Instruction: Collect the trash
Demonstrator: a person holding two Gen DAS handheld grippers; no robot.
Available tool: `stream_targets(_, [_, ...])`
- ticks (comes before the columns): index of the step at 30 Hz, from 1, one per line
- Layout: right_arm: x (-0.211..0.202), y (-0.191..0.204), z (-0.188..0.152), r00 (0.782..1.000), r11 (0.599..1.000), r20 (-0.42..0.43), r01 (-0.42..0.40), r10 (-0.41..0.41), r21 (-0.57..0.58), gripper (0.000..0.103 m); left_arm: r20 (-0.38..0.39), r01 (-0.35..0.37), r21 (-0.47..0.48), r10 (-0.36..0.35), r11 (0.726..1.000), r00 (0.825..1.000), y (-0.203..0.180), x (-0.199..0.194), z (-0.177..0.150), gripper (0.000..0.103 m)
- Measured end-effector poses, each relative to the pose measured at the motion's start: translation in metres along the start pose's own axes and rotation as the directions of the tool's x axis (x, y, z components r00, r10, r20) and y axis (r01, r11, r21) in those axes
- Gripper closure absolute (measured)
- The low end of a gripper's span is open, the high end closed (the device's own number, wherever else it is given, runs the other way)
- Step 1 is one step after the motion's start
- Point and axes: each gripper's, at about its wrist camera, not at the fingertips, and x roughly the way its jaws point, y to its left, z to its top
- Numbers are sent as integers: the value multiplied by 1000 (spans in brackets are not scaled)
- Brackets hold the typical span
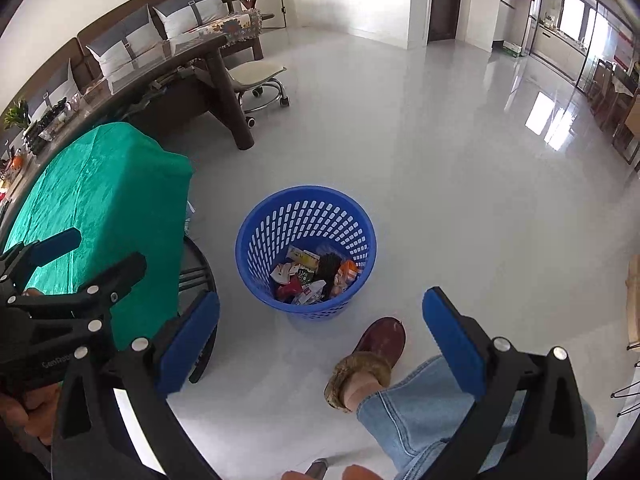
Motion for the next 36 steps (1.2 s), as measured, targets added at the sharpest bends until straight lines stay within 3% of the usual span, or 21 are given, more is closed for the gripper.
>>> stream_targets(36, [5,-3,-3,1000,1000,-6,12,-12,2,5,-18,-1,4,1,1000,1000,-3,6,-2,5])
